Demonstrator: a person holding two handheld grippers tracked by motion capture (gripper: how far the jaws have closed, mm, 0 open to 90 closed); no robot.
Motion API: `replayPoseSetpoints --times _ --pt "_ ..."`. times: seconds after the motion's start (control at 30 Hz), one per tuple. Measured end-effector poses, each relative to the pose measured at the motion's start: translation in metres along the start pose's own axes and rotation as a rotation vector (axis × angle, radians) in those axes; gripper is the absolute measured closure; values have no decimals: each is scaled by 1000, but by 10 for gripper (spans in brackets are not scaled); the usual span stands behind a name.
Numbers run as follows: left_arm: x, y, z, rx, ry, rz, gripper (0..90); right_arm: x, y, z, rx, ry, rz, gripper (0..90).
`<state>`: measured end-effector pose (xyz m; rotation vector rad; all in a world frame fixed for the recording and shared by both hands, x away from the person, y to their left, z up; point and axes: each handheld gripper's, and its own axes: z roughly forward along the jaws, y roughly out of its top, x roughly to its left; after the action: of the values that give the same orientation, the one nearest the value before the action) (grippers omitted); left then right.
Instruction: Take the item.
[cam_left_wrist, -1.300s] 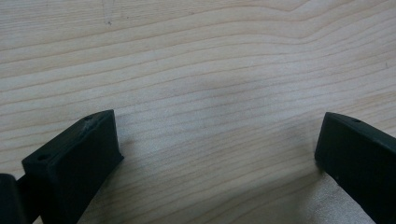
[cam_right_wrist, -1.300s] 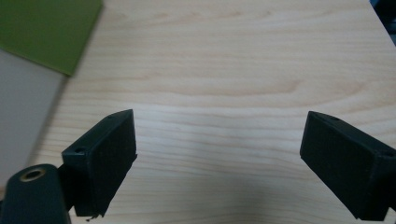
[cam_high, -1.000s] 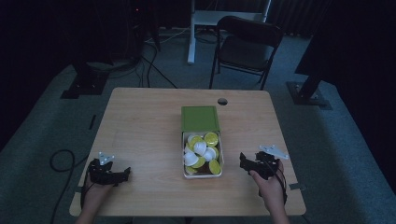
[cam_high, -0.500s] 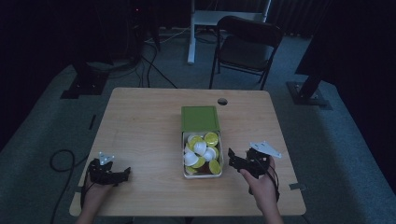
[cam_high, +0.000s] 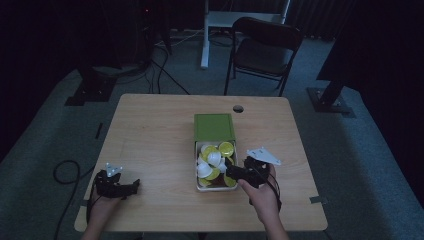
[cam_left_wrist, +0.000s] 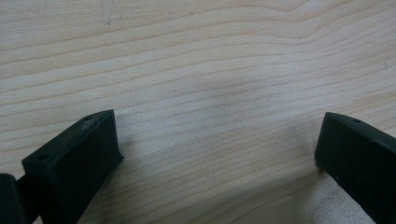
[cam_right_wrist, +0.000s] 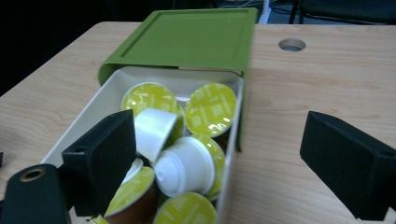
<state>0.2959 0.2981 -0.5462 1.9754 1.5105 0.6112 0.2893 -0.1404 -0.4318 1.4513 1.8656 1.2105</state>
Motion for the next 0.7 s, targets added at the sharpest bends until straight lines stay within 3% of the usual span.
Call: replayPoseSetpoints --times 0.13,0.3,0.37,0.4,0.5,0.7 --pt "0 0 0 0 0 1 0 9 1 6 18 -1 -36 135" --pt "0 0 0 0 0 0 0 18 1 13 27 19 -38 135" --pt "0 0 0 0 0 0 0 20 1 15 25 16 -43 149" --pt "0 0 0 0 0 0 0 24 0 18 23 20 -41 207" --pt "0 0 0 0 -3 4 0 29 0 22 21 16 -64 204" --pt "0 0 0 -1 -4 3 0 39 -3 33 31 29 -33 212"
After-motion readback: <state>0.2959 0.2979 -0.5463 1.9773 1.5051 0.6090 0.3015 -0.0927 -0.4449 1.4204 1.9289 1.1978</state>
